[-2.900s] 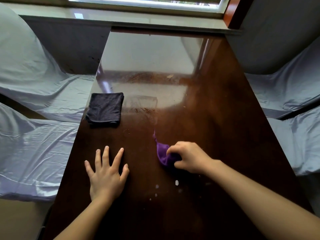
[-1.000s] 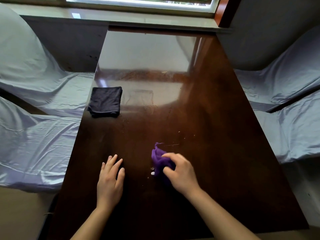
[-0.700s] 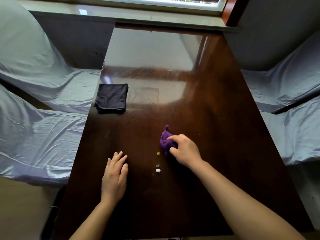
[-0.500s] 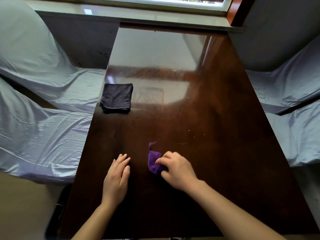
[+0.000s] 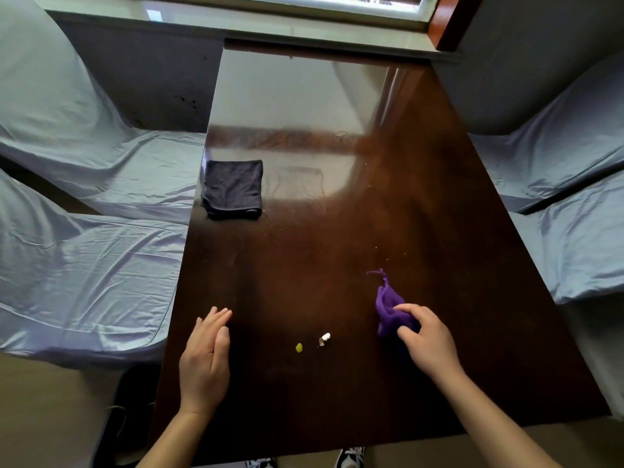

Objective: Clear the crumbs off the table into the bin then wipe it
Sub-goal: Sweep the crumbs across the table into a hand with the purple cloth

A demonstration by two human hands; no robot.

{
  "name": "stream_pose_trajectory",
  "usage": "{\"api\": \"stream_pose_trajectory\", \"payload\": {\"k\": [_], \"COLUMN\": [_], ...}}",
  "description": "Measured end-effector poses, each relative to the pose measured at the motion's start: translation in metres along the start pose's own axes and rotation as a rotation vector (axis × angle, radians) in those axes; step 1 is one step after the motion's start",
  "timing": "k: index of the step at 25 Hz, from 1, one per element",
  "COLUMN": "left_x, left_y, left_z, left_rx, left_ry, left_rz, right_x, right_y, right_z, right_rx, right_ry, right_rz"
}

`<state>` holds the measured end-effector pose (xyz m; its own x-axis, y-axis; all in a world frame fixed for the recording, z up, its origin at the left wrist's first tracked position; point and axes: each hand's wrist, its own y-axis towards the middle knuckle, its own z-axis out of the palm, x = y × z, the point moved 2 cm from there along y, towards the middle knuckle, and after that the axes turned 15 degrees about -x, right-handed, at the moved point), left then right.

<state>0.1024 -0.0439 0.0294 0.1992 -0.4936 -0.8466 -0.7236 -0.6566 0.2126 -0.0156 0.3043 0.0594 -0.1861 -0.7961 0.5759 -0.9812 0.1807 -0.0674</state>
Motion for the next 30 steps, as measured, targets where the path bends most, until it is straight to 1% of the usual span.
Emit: {"api": "stream_pose_trajectory", "payload": {"k": [2,4,7,9,12,15,18,19,21,23,24,26,28,29,30], "left_x": [0.008,0.012,0.014,0.014,0.014,0.014,0.012,0.012,0.015,0.021,0.025,0.028,0.027,0.027,0.029], "left_y": [0.004,0.004,0.004,0.004,0.004,0.003,0.002,0.001,0.0,0.0,0.001,0.003,0.006,0.01,0.012], "left_z": [-0.003,-0.004,-0.004,-0.006,-0.007,-0.005,-0.005,-0.006,-0.011,-0.02,-0.026,-0.034,-0.037,-0.039,-0.04], "left_rx": [0.03,0.062,0.096,0.093,0.071,0.043,0.005,-0.019,-0.088,-0.15,-0.172,-0.182,-0.17,-0.165,-0.158], "left_ry": [0.008,0.018,0.034,0.036,0.027,0.042,0.056,0.066,0.085,0.106,0.111,0.113,0.103,0.094,0.086], "left_rz": [0.018,0.056,0.089,0.079,0.076,0.069,0.054,0.047,0.003,-0.071,-0.096,-0.105,-0.096,-0.1,-0.11], "right_x": [0.011,0.035,0.076,0.095,0.094,0.063,0.03,0.026,0.029,0.045,0.056,0.083,0.108,0.119,0.127], "right_y": [-0.027,-0.058,-0.093,-0.099,-0.081,-0.046,-0.028,-0.031,-0.048,-0.069,-0.078,-0.096,-0.104,-0.102,-0.093], "right_z": [0.018,0.041,0.075,0.08,0.057,0.023,0.014,0.019,0.034,0.052,0.062,0.081,0.09,0.089,0.085], "right_rx": [-0.079,-0.103,0.016,0.078,0.008,-0.043,-0.009,-0.002,-0.022,-0.029,0.001,0.12,0.261,0.287,0.272], "right_ry": [-0.036,-0.025,0.076,0.193,0.291,0.245,0.096,0.045,-0.015,-0.012,0.009,0.075,0.188,0.243,0.284], "right_rz": [-0.035,-0.095,-0.206,-0.176,-0.136,-0.065,0.016,-0.001,-0.105,-0.196,-0.228,-0.28,-0.273,-0.253,-0.227]}}
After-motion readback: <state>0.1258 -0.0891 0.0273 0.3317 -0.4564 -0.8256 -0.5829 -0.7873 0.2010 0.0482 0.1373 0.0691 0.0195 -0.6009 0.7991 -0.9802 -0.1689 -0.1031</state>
